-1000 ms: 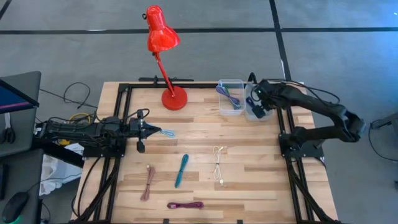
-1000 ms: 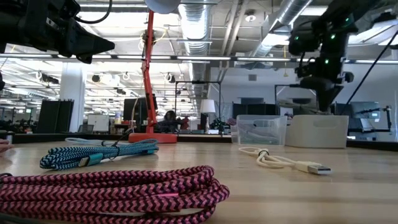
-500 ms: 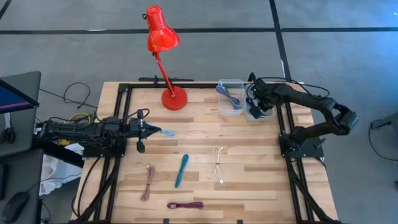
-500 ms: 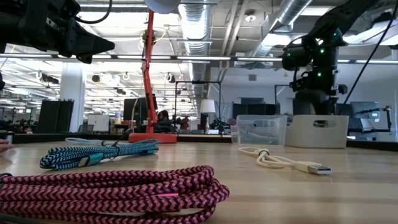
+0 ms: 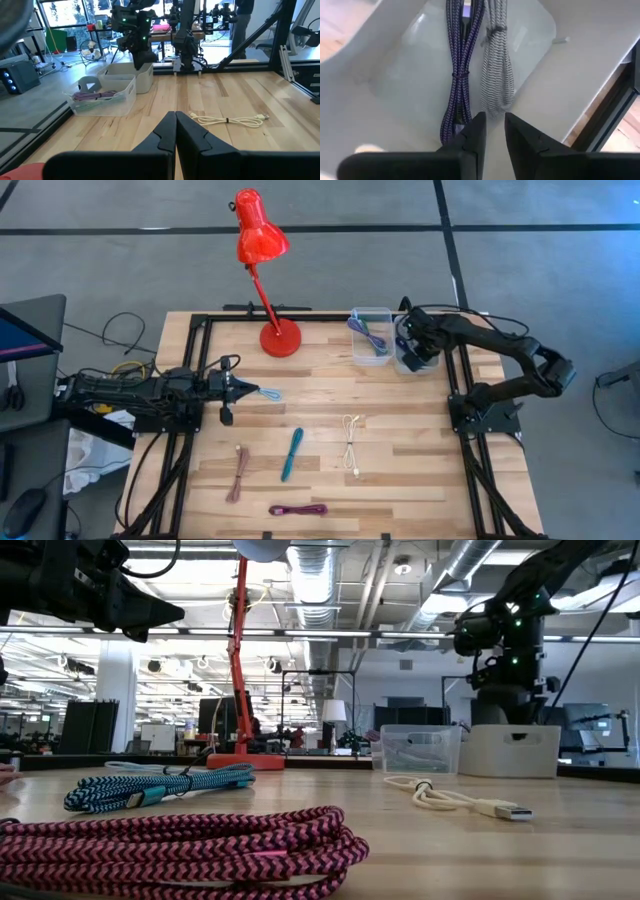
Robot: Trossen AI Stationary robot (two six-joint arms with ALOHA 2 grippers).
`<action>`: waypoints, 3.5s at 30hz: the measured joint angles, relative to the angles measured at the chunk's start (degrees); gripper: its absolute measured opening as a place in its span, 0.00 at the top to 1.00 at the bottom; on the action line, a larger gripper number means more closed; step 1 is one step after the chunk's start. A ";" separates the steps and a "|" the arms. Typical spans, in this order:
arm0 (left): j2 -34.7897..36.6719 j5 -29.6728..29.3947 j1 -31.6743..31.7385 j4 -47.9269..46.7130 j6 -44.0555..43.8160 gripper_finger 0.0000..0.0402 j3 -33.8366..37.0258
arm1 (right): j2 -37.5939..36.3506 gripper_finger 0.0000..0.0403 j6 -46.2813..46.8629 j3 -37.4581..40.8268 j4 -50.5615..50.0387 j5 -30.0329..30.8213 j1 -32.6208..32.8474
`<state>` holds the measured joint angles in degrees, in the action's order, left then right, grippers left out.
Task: Pick & Place USB Port
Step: Put the white charger cable into the transparent bin
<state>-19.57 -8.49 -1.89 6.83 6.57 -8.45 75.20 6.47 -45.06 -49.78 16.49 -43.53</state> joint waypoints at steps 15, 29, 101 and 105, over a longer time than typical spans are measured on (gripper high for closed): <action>0.00 0.00 0.00 0.00 0.00 0.99 0.00 | -8.02 0.84 3.88 0.00 -5.44 -4.58 10.81; 0.00 0.00 -0.02 0.02 0.00 0.99 0.00 | -8.83 0.84 2.22 -0.02 4.96 -15.96 28.63; 0.00 0.00 -0.02 0.04 -0.04 0.99 0.00 | 28.26 0.74 -39.54 -14.38 26.35 -6.08 60.49; 0.00 0.00 -0.02 0.04 -0.04 0.99 0.00 | 30.10 0.74 -39.47 -14.34 26.23 -6.08 60.50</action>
<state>-19.57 -8.49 -1.91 6.87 6.52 -8.45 105.29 -32.99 -59.40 -23.55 10.41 16.97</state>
